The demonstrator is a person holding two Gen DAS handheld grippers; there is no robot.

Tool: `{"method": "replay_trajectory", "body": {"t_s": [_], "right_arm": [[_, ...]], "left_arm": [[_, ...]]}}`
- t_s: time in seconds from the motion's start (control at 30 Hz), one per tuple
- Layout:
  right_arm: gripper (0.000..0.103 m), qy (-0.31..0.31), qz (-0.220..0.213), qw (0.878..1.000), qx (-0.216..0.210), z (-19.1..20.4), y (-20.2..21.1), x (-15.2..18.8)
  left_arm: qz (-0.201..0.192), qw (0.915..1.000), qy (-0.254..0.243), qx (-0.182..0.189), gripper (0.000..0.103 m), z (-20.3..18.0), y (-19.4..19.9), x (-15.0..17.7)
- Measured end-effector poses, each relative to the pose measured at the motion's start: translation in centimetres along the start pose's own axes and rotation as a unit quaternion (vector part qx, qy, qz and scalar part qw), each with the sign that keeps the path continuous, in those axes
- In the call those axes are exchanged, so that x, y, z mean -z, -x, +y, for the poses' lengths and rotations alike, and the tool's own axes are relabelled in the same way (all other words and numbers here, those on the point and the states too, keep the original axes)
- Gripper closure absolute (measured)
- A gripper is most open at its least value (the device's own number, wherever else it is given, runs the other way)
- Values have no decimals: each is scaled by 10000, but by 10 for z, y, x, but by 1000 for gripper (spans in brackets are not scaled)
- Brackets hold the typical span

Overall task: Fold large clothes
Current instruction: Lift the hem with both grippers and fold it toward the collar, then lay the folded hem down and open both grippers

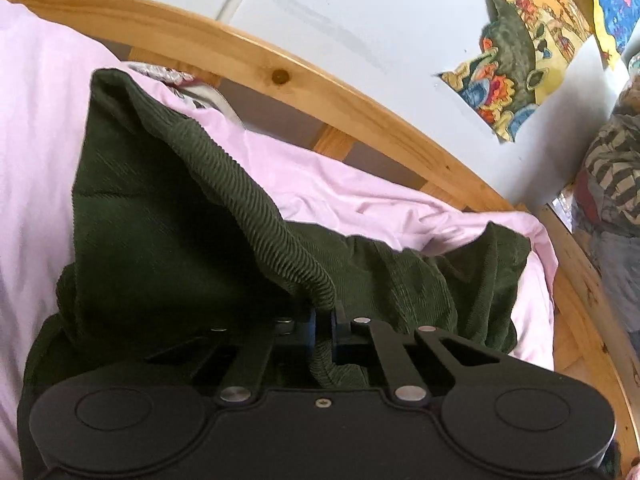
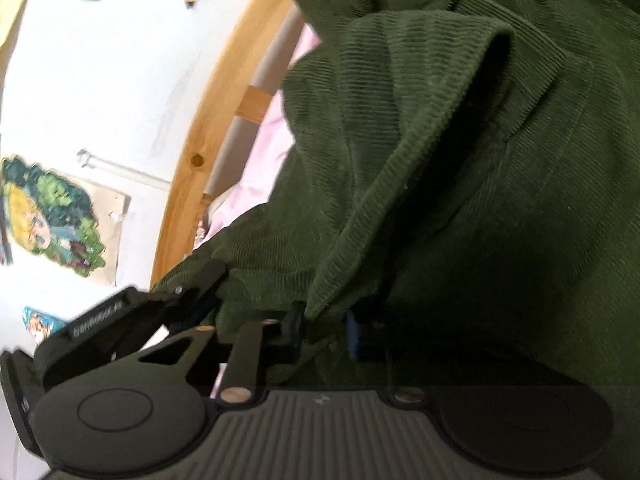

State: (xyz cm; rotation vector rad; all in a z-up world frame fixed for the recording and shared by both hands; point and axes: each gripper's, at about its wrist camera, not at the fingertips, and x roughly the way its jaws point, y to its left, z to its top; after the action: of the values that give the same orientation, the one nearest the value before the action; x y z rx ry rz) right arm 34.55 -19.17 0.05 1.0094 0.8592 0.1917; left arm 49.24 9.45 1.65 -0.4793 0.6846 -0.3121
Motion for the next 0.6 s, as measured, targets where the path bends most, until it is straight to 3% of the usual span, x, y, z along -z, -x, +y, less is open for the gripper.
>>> {"method": "replay_trajectory", "body": {"t_s": [0.1, 0.17, 0.23, 0.37, 0.47, 0.5, 0.57, 0.6], "right_arm": [[94, 1185, -230, 9924, -218, 16, 19, 10], [95, 2160, -368, 9753, -288, 24, 32, 19], [96, 3151, -494, 9473, -307, 31, 41, 27], [98, 4766, -429, 8774, -340, 37, 50, 38], [100, 5285, -191, 8487, -109, 23, 46, 39], [99, 5410, -91, 8410, -24, 19, 44, 39], [98, 5333, 169, 8456, -183, 13, 51, 36], [92, 5262, 274, 8497, -183, 13, 52, 34]], "left_arm": [[-365, 9992, 137, -86, 99, 3, 7, -5], [-481, 9982, 344, -51, 99, 8, 9, -9], [-554, 9974, 466, -38, 99, 11, 10, -13], [-640, 9965, 529, 93, 99, 9, 15, -15], [-554, 9962, 631, 238, 99, 10, 13, -15], [-499, 9978, 392, 168, 99, 6, 10, -13], [-481, 9988, 39, 51, 99, 1, 10, -5], [-486, 9988, 40, 58, 99, 4, 10, -4]]}}
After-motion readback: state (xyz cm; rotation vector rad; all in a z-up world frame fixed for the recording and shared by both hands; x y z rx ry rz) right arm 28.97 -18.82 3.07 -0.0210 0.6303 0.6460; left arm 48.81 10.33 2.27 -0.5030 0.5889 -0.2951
